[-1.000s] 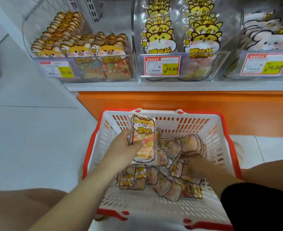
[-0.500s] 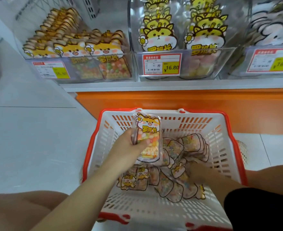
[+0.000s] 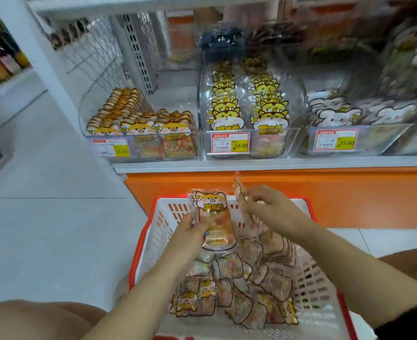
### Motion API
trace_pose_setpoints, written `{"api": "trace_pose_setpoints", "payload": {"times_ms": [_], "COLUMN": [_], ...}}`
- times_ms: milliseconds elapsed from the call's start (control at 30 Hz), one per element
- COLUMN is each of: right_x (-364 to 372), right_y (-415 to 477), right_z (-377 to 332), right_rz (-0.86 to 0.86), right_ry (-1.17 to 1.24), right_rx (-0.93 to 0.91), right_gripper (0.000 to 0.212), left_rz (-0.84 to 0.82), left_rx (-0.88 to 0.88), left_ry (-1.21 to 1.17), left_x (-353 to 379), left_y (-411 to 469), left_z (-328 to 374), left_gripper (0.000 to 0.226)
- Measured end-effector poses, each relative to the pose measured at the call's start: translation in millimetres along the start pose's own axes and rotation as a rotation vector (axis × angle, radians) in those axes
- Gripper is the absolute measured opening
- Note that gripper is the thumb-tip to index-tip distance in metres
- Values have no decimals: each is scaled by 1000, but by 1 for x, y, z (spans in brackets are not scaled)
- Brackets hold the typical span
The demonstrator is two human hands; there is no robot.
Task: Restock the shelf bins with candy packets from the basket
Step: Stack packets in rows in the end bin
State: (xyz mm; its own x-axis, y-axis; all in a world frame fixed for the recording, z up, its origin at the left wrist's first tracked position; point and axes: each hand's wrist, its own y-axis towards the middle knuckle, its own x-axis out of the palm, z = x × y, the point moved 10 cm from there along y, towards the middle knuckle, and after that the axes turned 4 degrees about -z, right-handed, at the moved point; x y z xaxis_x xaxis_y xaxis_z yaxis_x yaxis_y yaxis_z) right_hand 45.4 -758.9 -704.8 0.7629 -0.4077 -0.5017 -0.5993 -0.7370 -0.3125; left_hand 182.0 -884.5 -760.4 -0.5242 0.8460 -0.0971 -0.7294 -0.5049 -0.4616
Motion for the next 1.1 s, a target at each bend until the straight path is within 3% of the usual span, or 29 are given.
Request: {"api": "trace_pose_setpoints", "payload": {"times_ms": [133, 233, 300, 400, 500, 633, 700, 833, 1000, 1100], "right_x": [30, 29, 20, 5, 4, 28, 36, 41, 36, 18], "right_y": [-24, -24, -24, -25, -23, -21, -23, -24, -24, -18], "right_z": [-31, -34, -36, -37, -27, -29, -34, -41, -62, -101], "right_rz": [-65, -15, 68, 203, 183, -39, -59, -70, -133, -166], "right_ry": [65, 69, 44, 73, 225, 508, 525, 547, 681, 590], "right_rx": [-151, -234, -285, -303, -211, -173, -192, -213, -217, -304], "right_gripper": [27, 12, 26, 52, 72, 56, 58, 53, 43, 41], "left_rz": [-37, -10, -26, -19, -61, -120, -188, -173, -267, -291], "left_rx": [68, 76, 70, 108, 104, 121, 125, 203, 258, 366], "left_ry": [-107, -166, -233, -272, -320, -353, -287, -159, -139, 7], "left_x": [7, -2, -3, -4, 1, 10, 21, 16, 7, -18], "left_y": [-16, -21, -18, -18, -15, -20, -23, -26, -37, -41], "left_z": [16, 19, 16, 25, 27, 38, 38, 45, 70, 110], "left_gripper": [49, 56, 56, 38, 34, 48, 50, 36, 50, 56]}}
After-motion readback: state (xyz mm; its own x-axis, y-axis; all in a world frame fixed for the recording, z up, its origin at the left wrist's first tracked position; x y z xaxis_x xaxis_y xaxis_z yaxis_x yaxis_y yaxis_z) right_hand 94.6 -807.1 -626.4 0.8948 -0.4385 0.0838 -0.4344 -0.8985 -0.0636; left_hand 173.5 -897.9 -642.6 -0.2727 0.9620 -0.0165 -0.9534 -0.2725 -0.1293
